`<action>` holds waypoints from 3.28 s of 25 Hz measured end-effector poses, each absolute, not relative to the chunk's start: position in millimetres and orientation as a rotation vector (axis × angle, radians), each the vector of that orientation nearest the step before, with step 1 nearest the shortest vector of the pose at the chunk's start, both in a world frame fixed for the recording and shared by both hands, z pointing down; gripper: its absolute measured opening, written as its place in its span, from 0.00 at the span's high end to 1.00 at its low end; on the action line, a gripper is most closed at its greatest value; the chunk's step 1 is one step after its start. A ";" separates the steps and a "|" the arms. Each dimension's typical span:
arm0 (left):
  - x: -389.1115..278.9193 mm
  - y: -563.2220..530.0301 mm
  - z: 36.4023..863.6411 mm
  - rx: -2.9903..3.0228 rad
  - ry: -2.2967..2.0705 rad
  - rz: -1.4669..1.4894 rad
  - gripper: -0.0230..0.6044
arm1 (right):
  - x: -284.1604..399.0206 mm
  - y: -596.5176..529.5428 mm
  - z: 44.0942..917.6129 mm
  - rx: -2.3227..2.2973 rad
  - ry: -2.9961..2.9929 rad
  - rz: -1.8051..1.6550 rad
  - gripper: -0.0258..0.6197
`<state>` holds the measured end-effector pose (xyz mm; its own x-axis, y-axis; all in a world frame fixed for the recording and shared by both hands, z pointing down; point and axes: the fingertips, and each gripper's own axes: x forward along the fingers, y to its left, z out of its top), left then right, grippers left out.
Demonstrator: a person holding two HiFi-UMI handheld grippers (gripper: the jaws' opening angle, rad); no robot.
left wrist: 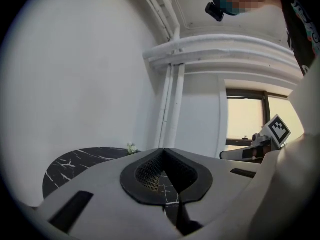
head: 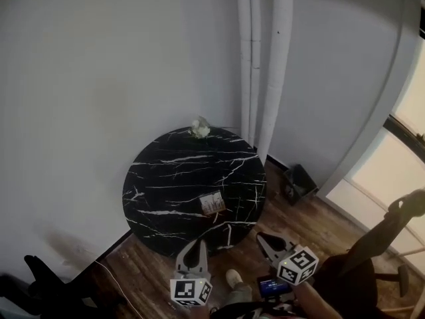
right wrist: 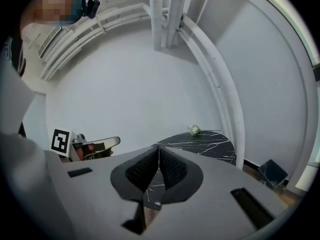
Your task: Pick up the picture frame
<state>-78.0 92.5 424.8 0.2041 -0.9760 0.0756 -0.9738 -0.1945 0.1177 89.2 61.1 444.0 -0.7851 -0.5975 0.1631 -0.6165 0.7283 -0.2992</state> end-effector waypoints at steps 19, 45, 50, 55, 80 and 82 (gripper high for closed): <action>-125.0 -35.3 455.7 2.393 -1.724 -0.020 0.94 | 32.6 -46.3 437.3 0.996 -2.944 0.433 0.93; -137.7 -76.8 537.6 2.273 -1.649 0.174 0.94 | -0.7 -94.4 544.3 0.743 -2.727 0.393 0.93; -134.0 -82.2 559.3 2.251 -1.610 0.230 0.85 | -10.0 -97.9 574.2 0.631 -2.647 0.420 0.82; -137.3 -92.7 576.6 2.232 -1.592 0.257 0.80 | -17.7 -107.4 602.7 0.536 -2.587 0.375 0.75; -130.7 -119.5 607.5 2.221 -1.411 0.131 0.83 | -61.4 -118.5 678.1 0.164 -2.445 -0.019 0.69; -131.6 -121.0 608.4 2.202 -1.408 0.099 0.84 | -63.2 -121.5 676.2 0.171 -2.454 -0.001 0.69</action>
<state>-131.6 -121.0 608.4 0.4573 -0.8261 0.3295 -0.8639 -0.3246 0.3851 -63.2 -121.5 676.2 -0.7681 -0.1238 0.6283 -0.1231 0.9914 0.0448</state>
